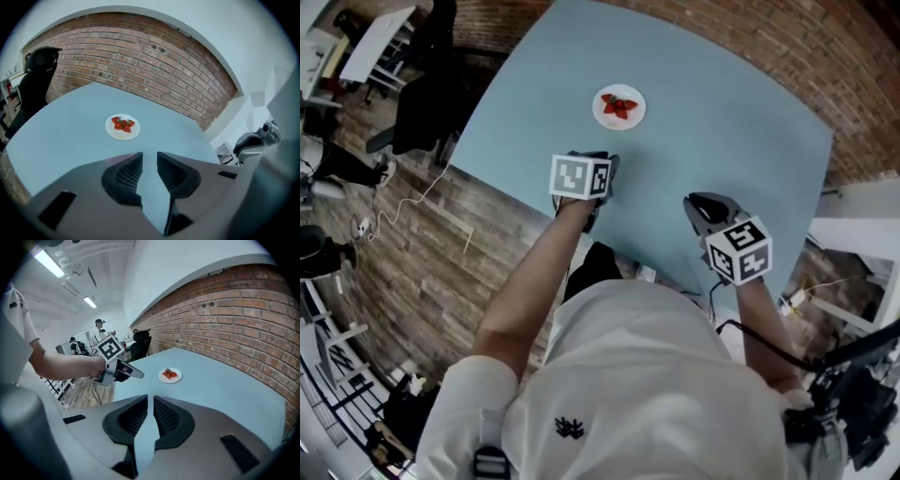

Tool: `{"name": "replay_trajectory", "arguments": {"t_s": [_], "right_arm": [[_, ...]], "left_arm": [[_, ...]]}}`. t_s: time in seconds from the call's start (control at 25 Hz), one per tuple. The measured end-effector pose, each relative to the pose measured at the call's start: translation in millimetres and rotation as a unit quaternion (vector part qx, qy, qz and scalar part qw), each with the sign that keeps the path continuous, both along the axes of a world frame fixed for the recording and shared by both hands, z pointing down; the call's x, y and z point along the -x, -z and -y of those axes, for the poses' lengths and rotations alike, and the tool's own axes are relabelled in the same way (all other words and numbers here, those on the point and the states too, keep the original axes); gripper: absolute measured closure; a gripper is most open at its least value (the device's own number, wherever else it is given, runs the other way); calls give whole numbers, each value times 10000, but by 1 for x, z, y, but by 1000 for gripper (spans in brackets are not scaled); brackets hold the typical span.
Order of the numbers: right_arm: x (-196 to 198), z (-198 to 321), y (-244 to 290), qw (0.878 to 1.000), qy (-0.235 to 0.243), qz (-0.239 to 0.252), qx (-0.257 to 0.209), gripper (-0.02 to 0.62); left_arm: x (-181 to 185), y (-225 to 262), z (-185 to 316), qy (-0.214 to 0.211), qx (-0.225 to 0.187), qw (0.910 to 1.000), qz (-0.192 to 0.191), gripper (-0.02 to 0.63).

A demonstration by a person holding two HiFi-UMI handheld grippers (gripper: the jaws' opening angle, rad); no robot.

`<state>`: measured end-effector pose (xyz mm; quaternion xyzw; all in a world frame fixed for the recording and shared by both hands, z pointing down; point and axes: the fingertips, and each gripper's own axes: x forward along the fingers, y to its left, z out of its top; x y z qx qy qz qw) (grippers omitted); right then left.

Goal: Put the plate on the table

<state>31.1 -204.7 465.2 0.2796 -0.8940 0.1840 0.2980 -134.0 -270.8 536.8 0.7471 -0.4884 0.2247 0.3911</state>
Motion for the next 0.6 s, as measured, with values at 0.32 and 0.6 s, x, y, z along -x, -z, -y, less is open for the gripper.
{"name": "replay_trajectory", "arguments": {"t_s": [0.32,0.6], "right_arm": [[-9,-39,5,9993,306,145,-145,552],[-15,-58,20,9978,550,183,-320,552]], "left_arm": [[-72,55,-92,-769,-263,9960,-369,511],[-104,95,-145,-1056,-563,9922,-350,511]]}}
